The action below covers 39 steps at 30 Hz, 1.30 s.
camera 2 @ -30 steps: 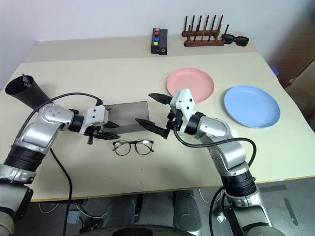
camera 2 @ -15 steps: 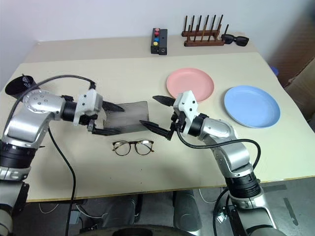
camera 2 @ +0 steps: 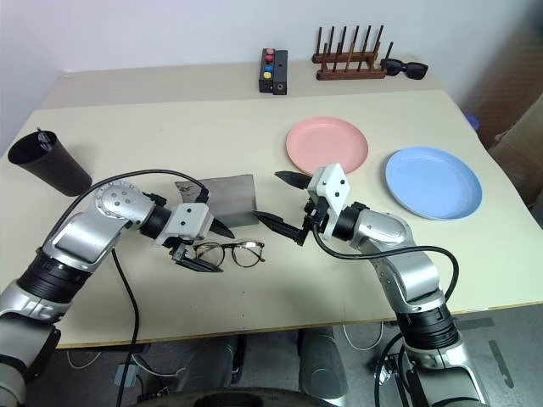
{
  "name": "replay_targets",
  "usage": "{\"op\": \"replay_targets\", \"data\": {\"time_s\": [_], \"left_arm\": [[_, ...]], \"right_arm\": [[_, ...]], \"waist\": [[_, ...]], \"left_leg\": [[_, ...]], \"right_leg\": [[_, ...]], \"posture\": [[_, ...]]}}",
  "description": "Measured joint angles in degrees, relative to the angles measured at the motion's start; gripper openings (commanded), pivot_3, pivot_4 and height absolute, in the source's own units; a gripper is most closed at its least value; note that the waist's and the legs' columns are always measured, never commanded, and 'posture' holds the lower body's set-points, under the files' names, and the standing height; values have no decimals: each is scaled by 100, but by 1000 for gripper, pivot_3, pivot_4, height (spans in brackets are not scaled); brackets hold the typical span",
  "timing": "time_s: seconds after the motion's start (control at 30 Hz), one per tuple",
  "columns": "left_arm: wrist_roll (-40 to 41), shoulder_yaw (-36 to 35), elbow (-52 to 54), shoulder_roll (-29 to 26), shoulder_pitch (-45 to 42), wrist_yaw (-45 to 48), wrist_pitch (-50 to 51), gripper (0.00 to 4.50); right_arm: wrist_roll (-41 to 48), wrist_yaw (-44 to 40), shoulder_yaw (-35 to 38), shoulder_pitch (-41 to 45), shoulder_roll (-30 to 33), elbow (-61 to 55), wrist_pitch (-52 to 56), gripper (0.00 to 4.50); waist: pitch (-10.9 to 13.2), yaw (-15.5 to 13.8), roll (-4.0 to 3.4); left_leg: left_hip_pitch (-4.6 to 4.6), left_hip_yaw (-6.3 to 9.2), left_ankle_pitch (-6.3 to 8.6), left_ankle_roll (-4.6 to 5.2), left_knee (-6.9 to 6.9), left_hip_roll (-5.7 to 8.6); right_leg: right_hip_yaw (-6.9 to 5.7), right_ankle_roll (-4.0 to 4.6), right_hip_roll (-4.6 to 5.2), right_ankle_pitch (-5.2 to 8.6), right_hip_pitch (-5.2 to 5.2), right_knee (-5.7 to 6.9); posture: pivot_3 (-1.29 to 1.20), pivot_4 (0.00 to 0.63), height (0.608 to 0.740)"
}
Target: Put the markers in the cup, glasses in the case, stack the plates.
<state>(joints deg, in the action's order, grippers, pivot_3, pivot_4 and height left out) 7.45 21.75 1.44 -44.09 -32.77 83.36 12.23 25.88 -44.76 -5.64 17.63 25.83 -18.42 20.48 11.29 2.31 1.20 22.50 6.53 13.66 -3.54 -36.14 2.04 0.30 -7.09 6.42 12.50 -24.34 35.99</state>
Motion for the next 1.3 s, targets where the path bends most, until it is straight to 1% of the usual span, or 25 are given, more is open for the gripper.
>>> {"op": "replay_targets", "data": {"time_s": [0.03,0.1,0.13,0.27,0.53,0.63,1.0,1.13,1.23,1.3], "left_arm": [[-51,6,-71,44,-37,2,-34,3619],[-125,47,-156,107,-117,6,-45,3094],[-137,55,-169,134,-125,11,-45,2732],[-171,113,-230,203,-124,34,-35,793],[-138,78,-360,218,-66,25,-210,793],[-88,10,-361,219,-45,28,-258,11],[249,-251,-345,196,63,155,-68,11],[692,-461,-168,186,97,245,338,11],[1200,-842,81,152,14,265,747,11],[1393,-1050,121,73,-183,244,901,11]], "right_arm": [[-1,15,0,-6,-1,-2,0,4500],[-2,47,-5,-17,-5,-18,0,4500],[-3,54,-8,-22,-6,-36,0,4500],[-3,78,-9,-23,-8,-59,0,4500],[-5,95,-13,-23,-17,-59,0,4500],[-5,91,-13,-22,-17,-59,0,4500],[-10,60,-13,-22,-15,-59,-2,4500],[-63,51,72,-21,38,-28,-50,4500],[-111,28,276,-14,203,93,-184,4500],[-145,-1,428,-6,298,236,-233,4500]], "waist": [[0,-6,0],[0,-11,0],[0,-11,0],[0,-11,0],[-2,-1,-2],[-2,1,-2],[-5,0,-7],[-3,-5,-5],[-2,-22,-3],[-2,-27,-3]], "left_leg": [[0,0,0,0,-1,0],[0,0,0,0,-1,0],[1,-1,0,0,-1,0],[0,0,0,0,-1,0],[-3,0,0,0,0,0],[-3,0,0,0,1,0],[-6,0,0,1,0,0],[-3,0,0,1,-2,0],[-1,0,0,1,-6,0],[-1,0,0,1,-5,0]], "right_leg": [[0,0,0,0,0,0],[0,0,0,0,0,0],[0,0,0,0,0,0],[0,-1,0,0,0,0],[0,0,0,0,2,0],[0,0,0,0,2,0],[1,-1,0,0,5,1],[0,-1,0,0,5,1],[0,-1,0,0,5,-1],[0,-1,0,0,5,0]], "posture": [[0,150,734],[0,150,734],[0,150,734],[0,150,734],[0,150,734],[0,150,734],[0,150,734],[0,150,734],[0,150,734],[0,150,734]]}}
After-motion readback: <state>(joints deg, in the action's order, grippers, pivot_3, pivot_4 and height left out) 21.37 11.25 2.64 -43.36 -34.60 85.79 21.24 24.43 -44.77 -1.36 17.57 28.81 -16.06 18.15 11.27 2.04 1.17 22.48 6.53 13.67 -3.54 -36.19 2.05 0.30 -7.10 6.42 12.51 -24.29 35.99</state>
